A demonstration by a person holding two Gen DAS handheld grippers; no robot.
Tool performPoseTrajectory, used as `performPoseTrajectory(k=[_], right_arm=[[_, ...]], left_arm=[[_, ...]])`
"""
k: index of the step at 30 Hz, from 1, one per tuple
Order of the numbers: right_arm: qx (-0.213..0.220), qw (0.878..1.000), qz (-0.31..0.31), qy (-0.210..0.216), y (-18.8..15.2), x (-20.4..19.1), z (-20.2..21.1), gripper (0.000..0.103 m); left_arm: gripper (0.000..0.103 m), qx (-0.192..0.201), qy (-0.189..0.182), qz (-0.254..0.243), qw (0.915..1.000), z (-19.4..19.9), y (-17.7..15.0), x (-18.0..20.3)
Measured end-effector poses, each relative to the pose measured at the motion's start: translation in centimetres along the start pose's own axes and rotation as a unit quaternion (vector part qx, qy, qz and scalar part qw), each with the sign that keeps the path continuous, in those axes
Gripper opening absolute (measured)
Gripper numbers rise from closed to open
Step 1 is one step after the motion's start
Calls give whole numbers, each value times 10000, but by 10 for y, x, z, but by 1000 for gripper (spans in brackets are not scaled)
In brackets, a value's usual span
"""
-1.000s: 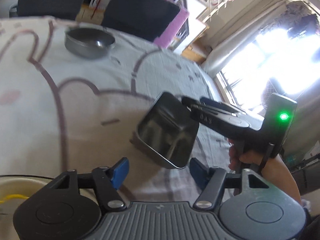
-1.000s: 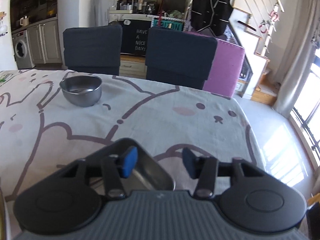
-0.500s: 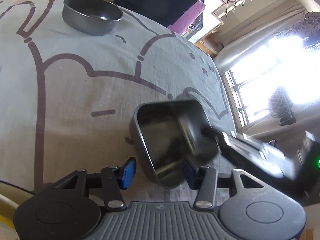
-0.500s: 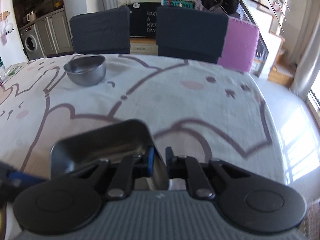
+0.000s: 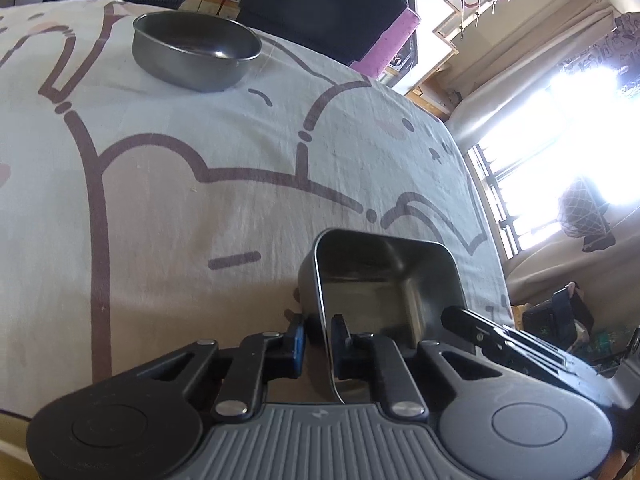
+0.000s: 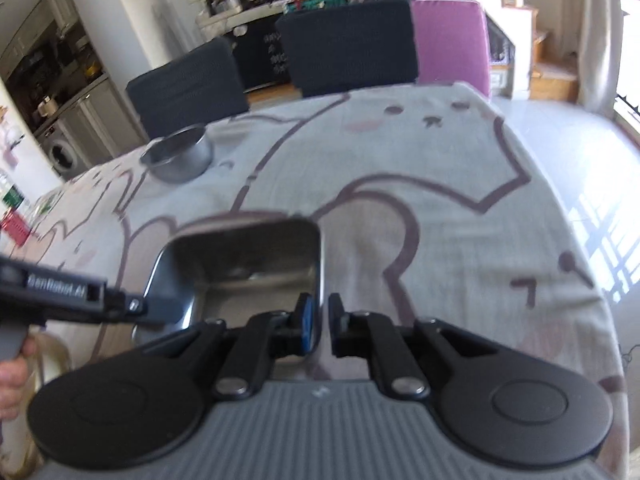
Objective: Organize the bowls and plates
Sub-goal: 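Lift the second steel tray with both grippers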
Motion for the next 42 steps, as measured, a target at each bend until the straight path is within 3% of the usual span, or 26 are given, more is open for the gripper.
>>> performPoseTrajectory(k=[7, 14, 21, 30, 42], right_arm=[[-271, 9995, -11, -168, 3, -7, -14, 7], [-13, 9997, -4, -262, 9, -16, 18, 7], [339, 9987, 12, -371, 19, -45, 78, 8], [616, 9974, 69, -368, 15, -99, 161, 9], [620, 9978, -175, 153, -16, -176, 221, 9]], left_arm=[[9, -62, 205, -425, 9989, -3, 2, 8], [7, 145, 114, -688, 9975, 26, 6, 25], [6, 557, -27, -1001, 9934, 93, 12, 48], [6, 877, 17, -1670, 9820, 190, -9, 65], [7, 1091, 253, -2073, 9718, 302, -45, 28]])
Point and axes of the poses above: each gripper's, at about its wrist camera, not at the fingertips, and z roughly against the way its jaws point, x to its right, y to its top, the point moved 2 cm from there along -z, roughly the way its jaws point, and after that the axes turned 15 degrees about -y, right-handed, at the moved point
